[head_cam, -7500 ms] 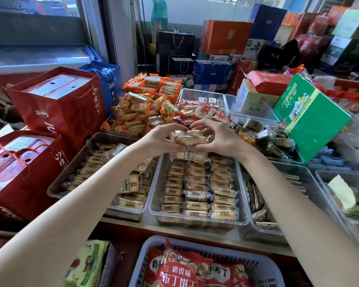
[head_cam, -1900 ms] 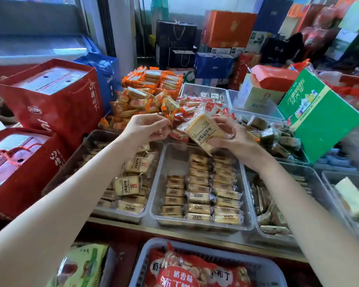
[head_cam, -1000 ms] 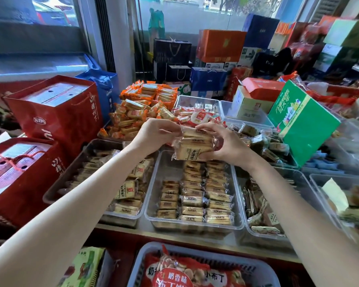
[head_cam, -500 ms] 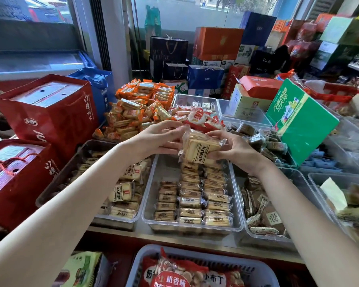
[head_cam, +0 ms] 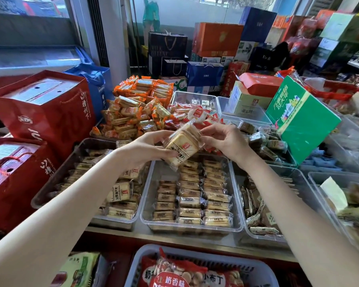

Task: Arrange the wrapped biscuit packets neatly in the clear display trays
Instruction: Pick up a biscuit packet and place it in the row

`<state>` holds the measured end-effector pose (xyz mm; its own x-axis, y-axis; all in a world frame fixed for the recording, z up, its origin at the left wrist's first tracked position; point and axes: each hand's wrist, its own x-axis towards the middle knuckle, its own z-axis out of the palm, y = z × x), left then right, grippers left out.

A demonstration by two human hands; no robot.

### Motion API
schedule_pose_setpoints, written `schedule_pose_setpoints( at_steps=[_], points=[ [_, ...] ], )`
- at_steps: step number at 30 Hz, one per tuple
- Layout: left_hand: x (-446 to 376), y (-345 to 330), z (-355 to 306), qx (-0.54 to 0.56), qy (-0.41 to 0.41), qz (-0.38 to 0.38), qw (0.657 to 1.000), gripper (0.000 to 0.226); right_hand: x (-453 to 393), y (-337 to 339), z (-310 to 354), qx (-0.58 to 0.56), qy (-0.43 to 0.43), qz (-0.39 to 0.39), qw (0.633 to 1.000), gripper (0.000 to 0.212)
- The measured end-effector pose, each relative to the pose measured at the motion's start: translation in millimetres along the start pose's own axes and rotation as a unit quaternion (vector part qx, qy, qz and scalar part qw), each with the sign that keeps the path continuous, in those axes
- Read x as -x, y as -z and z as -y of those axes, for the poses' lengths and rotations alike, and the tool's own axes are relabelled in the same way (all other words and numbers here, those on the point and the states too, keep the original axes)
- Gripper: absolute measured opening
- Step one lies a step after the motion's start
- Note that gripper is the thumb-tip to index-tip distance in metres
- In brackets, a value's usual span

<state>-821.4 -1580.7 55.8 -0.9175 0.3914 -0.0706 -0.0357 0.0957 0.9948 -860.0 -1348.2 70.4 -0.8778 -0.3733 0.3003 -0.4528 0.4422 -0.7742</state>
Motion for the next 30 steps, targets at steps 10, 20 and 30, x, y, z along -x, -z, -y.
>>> schedule_pose_setpoints(
  at_steps=[10,20,30],
  points=[
    [1,5,5,0.023,0.040,-0.010,0.999,0.051,-5,-20,-9,-0.132,-0.079,-0.071,0.986,0.009],
    [-4,7,13,-0.018,0.088,-0.081,0.993,0.043,-8,-20,-11,0.023,-0.068,-0.068,0.995,0.012],
    [-10,12,6,-0.100,0.079,-0.122,0.984,0.046,-6,-23,-6,0.044,-0.049,0.037,0.997,0.012]
  ],
)
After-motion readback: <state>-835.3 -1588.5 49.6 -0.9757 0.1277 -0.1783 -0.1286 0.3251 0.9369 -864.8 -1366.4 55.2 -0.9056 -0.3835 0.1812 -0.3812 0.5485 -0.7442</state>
